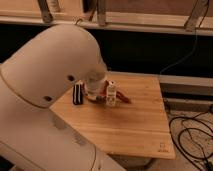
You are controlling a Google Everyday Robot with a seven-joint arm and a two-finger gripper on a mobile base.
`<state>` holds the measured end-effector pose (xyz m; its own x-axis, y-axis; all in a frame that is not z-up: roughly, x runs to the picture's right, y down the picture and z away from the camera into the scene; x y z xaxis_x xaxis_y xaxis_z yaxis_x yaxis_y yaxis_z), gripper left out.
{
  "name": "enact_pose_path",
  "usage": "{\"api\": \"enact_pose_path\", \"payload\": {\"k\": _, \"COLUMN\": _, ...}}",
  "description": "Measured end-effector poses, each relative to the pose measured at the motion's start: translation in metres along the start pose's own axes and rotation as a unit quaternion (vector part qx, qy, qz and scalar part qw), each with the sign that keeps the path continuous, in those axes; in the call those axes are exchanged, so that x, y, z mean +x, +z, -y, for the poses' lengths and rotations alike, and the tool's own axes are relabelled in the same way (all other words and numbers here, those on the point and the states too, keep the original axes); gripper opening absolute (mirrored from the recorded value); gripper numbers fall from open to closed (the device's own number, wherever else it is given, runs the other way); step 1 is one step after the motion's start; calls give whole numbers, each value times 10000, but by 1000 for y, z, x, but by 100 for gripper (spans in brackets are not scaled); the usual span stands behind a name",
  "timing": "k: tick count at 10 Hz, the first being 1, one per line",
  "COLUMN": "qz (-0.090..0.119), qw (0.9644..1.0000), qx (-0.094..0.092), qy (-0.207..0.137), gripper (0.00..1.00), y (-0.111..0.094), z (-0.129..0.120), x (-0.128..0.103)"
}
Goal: Place the white sponge in the ceramic bowl
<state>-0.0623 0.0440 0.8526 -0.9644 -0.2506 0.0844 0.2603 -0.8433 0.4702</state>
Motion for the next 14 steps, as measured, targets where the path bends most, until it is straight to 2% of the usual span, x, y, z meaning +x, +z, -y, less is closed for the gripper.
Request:
{"api": "enact_pose_path", "payload": {"k": 1, "qz": -4, "qw": 10000, "qx": -8, "qy": -53, "gripper": 0, "y": 18, "z": -11, "x": 5}}
{"api": "enact_pose_path", "payload": {"k": 3, "qz": -32, "qw": 9999, "qx": -43, "qy": -115, "gripper": 0, "y": 32, "z": -25, "x": 13}}
{"api": "enact_pose_path", "payload": {"k": 6, "qz": -127, "qw": 9995, "qx": -200, "qy": -200, "gripper": 0, "y": 38, "z": -48, "x": 27}}
{"api": "enact_pose_path", "payload": {"k": 8, "qz": -119, "qw": 9996, "qx": -197, "qy": -172, "gripper": 1, "y": 41, "z": -49, "x": 28}}
{"api": "enact_pose_path", "payload": {"k": 9, "qz": -116, "qw": 9996, "qx": -196, "qy": -166, "gripper": 4, "y": 41, "z": -49, "x": 28}}
{"api": "enact_pose_path", "payload": {"k": 12, "qz": -117, "qw": 9996, "qx": -197, "qy": -163, "gripper": 33, "y": 41, "z": -50, "x": 28}}
{"api": "enact_pose_path", "payload": {"k": 14, "qz": -117, "qw": 9996, "qx": -198, "qy": -162, "gripper": 56, "y": 41, "z": -50, "x": 28}}
